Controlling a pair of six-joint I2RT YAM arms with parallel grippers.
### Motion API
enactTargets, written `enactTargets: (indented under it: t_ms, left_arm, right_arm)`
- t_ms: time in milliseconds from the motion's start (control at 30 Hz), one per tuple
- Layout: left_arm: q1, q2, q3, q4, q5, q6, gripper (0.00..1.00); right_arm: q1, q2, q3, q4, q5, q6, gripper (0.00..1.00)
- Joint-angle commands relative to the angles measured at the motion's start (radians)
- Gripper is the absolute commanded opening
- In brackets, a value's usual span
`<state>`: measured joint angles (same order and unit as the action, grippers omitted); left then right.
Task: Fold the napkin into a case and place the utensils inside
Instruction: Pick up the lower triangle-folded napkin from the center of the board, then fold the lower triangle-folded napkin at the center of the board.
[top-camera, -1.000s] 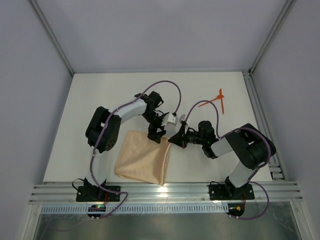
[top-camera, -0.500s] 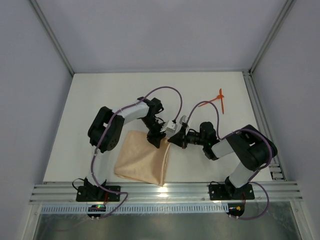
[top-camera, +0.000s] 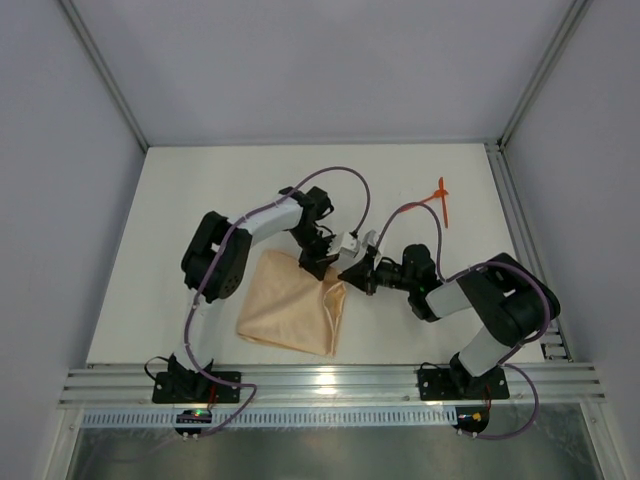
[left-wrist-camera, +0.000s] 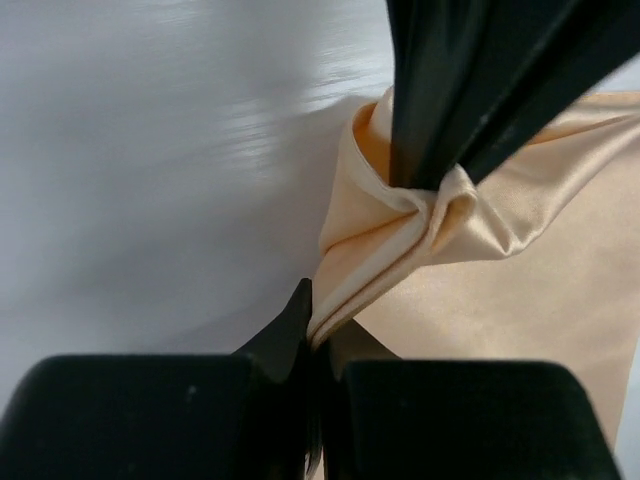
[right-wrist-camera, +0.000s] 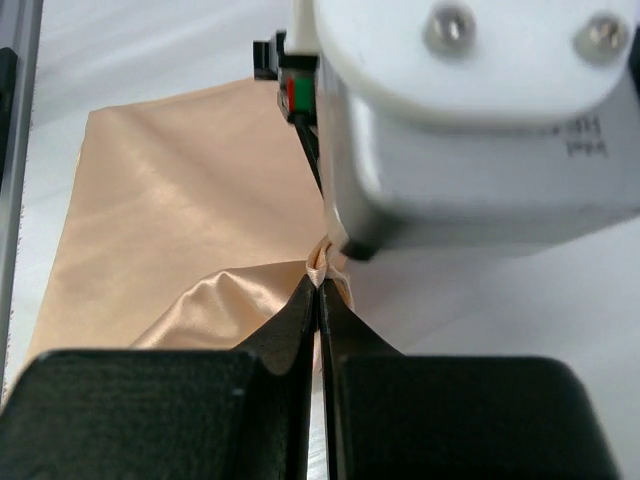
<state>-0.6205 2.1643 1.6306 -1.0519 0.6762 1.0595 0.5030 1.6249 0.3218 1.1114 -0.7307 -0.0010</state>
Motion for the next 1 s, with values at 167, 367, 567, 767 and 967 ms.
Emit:
enactTargets:
  t_ms: [167,367,567,767,967]
  left_arm:
    - [-0.005,-0.057,0.005,0.225,-0.25,-0.216,0.0]
    - [-0.01,-0.072,0.005,0.271,-0.334,-0.318,0.0]
    - [-0.01,-0.08,0.031,0.271,-0.385,-0.426,0.0]
    - [-0.008,-0.092,0.035,0.27,-0.412,-0.475,0.0]
    - [-0.012,-0.087,0.052,0.259,-0.429,-0.497,0.0]
  right_arm:
    - [-0.04,0.016,0.109,-0.04,0.063,0.079,0.75]
    - [-0.133,-0.006,0.103,-0.029,0.063,0.289,0.85]
    - [-0.129,-0.075,0.051,-0.056,0.057,0.404,0.67]
    - [-0.069,-0.103,0.046,-0.118,0.06,0.436,0.26]
    - [-0.001,0.07,0.117,0.039,0.062,0.631,0.19]
